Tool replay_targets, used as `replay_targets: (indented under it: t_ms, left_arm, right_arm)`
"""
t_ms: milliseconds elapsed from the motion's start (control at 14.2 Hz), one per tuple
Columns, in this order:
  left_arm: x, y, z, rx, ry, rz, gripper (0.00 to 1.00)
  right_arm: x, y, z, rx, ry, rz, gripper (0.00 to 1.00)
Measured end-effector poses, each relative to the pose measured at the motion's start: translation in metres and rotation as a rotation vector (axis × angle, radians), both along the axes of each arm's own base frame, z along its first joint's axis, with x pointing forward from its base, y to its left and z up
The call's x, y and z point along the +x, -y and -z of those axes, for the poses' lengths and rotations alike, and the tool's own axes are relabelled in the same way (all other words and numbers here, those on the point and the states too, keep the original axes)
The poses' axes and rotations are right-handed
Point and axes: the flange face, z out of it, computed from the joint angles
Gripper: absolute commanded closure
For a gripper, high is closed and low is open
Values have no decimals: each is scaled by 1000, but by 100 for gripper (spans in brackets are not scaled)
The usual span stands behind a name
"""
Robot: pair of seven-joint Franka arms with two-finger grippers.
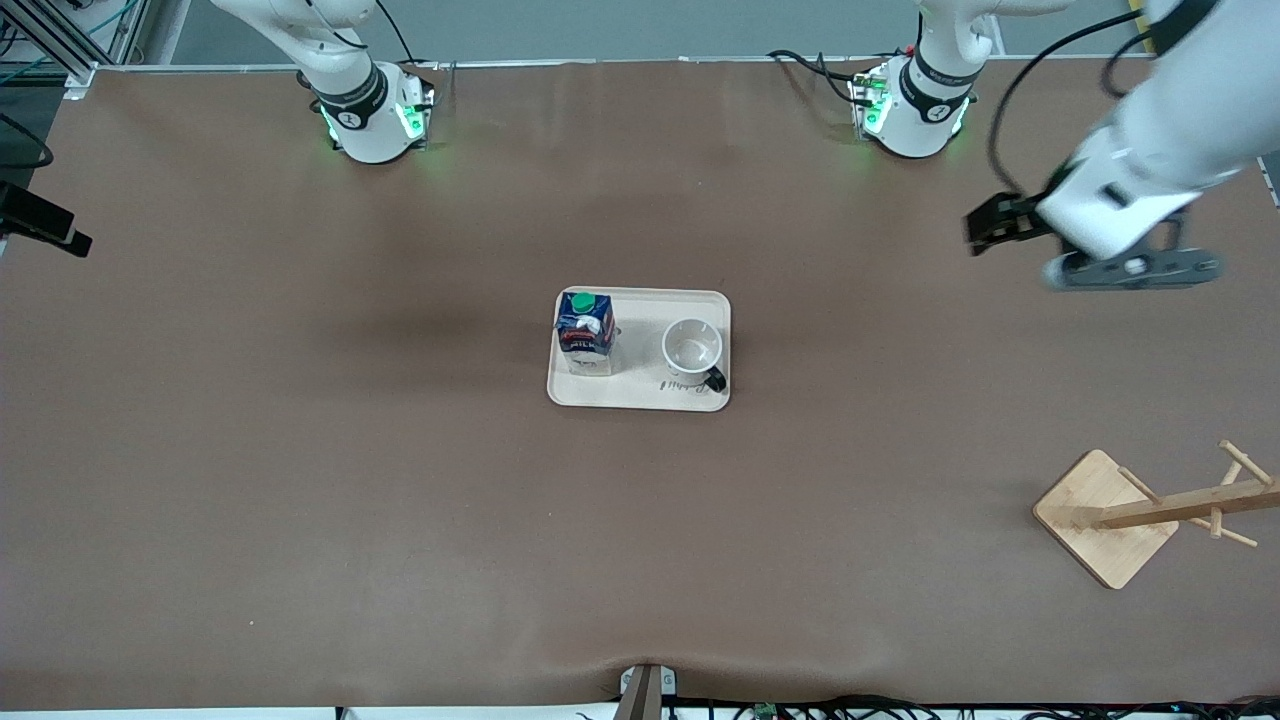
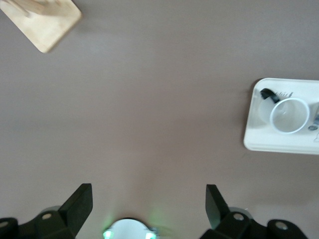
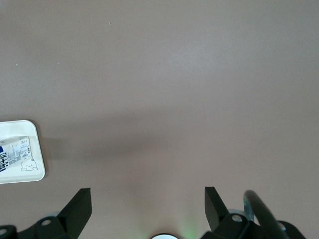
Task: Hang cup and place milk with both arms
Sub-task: 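Move the left gripper toward the white mug on the tray, then grasp the white mug rim with the left gripper while the right gripper reaches the milk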
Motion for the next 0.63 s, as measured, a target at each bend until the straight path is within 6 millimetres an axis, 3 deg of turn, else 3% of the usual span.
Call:
replay_targets:
  t_ms: [281, 633]
  left_arm:
    - [-14, 96, 49, 30, -3, -86, 0]
    - [-36, 164, 116, 25, 51, -209, 0]
  right_arm:
    - [13, 2, 17, 3, -12, 0, 0]
    - [23, -2, 31, 9, -27, -13, 0]
